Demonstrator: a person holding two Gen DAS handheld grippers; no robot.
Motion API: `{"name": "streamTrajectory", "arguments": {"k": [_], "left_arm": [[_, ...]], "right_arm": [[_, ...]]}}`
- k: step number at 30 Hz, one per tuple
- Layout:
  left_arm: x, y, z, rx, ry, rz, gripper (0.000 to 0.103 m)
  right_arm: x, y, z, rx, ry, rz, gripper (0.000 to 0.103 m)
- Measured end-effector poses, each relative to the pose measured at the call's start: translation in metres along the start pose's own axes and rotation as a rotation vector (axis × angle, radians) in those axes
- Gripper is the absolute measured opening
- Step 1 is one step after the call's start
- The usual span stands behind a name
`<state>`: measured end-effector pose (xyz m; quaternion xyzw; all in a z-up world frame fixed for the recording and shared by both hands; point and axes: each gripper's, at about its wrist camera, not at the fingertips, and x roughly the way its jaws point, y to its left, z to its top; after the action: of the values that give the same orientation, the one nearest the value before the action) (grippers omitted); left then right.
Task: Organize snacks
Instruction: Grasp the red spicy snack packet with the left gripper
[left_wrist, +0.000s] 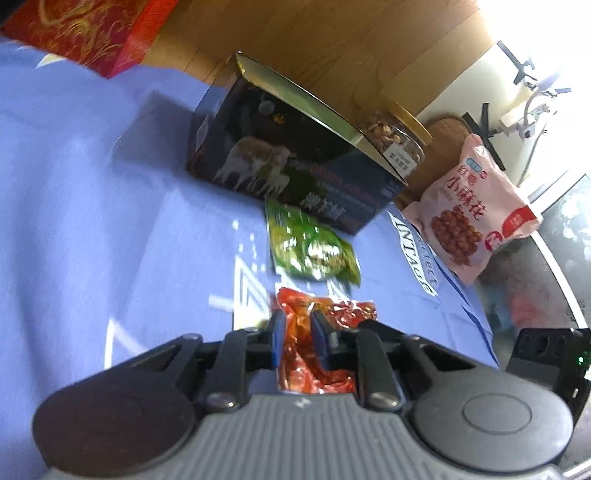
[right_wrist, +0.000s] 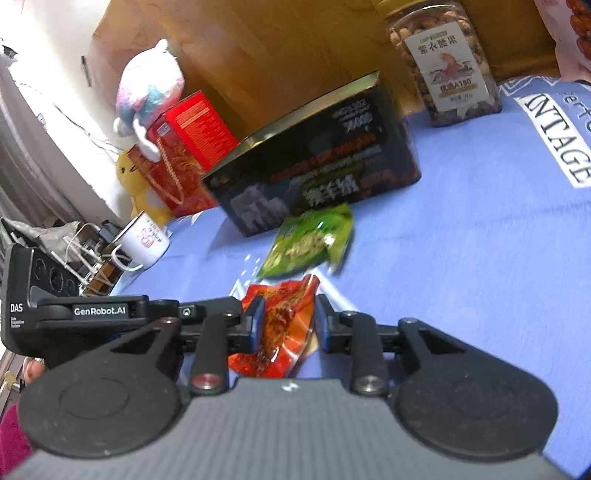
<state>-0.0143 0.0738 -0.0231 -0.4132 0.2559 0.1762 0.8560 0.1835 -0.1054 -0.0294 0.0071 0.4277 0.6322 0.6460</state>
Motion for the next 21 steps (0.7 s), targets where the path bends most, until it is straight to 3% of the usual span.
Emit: {"name": "streamTrajectory", "arguments": {"k": [7, 21], "left_arm": [[-0.036, -0.001, -0.044, -0.022, 0.012, -0.041, 0.015], [-0.078, -0.016, -0.11, 0.023, 0.004, -0.048, 0.015]], "right_arm": [[-0.026, 0.015, -0.034, -0.011, 0.015, 0.06, 0.031], [-0.068, 0.043, -0.092, -0.101, -0.016, 0.048, 0.034]]}}
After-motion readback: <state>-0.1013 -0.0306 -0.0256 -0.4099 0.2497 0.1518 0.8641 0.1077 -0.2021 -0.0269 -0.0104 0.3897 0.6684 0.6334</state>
